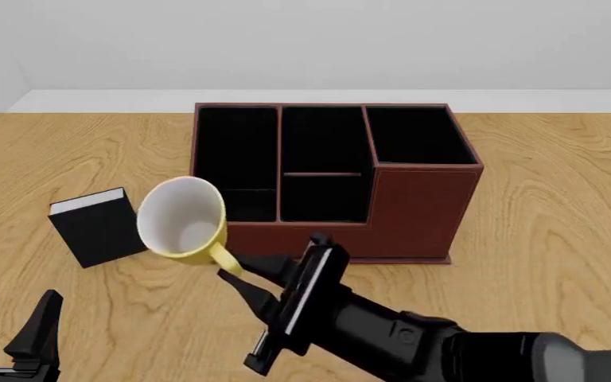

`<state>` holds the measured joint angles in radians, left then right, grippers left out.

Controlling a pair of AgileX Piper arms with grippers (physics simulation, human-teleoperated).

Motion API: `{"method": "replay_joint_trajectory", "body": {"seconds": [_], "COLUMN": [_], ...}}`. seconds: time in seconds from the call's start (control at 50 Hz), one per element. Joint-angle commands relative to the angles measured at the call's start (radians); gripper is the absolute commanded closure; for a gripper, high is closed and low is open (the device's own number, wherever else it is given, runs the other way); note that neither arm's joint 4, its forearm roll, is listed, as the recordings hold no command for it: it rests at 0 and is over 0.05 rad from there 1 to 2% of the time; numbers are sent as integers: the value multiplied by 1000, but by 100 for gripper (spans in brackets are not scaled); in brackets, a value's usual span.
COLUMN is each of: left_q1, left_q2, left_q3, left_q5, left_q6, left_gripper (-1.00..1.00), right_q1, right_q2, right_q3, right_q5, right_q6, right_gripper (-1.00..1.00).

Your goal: Pick up the yellow and white mug and place it to the right of the caddy.

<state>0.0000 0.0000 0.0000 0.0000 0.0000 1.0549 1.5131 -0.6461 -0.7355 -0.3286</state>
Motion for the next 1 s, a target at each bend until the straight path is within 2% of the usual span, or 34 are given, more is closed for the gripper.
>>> {"method": "replay_joint_trajectory", "body": {"seconds": [0.02, 1.0], "left_q1": [0, 0], "left_q2": [0, 0], "left_q3": [0, 0], "left_q5": [0, 0], "left_q6": [0, 0], "left_gripper": [-100, -100], "right_q1": [-10, -134], "right_q2": [-88, -443], "right_q3": [29, 135], "right_q5": [21, 169], "right_q6": [-4, -39], "right_gripper": [100, 100]}}
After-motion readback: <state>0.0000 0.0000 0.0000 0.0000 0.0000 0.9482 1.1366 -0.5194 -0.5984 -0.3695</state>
